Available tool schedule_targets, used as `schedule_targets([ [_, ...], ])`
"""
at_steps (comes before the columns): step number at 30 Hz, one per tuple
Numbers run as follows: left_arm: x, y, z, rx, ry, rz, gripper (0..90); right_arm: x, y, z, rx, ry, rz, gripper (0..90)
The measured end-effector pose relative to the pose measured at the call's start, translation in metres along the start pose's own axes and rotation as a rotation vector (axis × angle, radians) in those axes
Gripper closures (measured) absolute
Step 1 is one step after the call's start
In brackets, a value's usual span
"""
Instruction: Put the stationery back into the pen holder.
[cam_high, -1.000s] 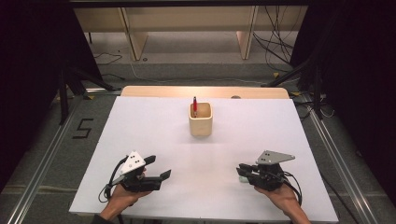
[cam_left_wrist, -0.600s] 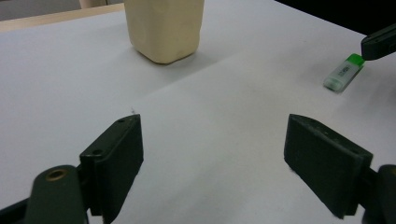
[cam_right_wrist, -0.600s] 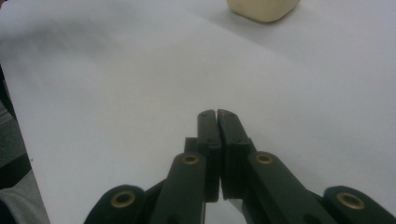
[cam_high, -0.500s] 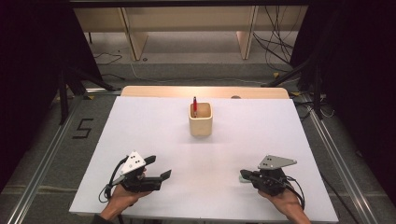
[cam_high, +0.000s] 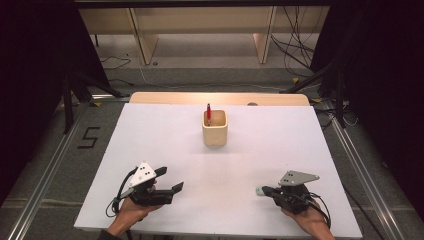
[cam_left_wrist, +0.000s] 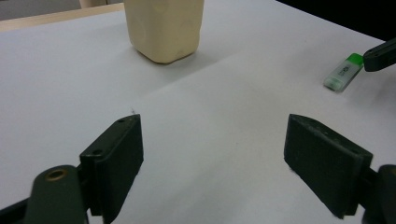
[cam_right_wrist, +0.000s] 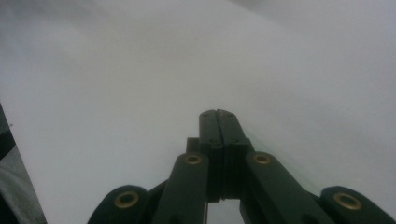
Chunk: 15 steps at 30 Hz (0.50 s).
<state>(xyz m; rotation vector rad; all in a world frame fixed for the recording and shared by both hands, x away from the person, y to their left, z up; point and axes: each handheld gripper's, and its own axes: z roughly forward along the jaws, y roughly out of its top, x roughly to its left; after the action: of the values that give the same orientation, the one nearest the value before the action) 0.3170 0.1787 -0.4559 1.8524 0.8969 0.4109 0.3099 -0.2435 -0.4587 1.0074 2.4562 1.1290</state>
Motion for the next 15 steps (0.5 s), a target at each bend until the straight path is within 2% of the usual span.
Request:
schedule_targets([
  [15, 0.000, 0.000, 0.000, 0.002, 0.000, 0.003, 19.4, 0.003, -0.007, 0.012, 0.065, -0.009, -0.036, 90.0],
])
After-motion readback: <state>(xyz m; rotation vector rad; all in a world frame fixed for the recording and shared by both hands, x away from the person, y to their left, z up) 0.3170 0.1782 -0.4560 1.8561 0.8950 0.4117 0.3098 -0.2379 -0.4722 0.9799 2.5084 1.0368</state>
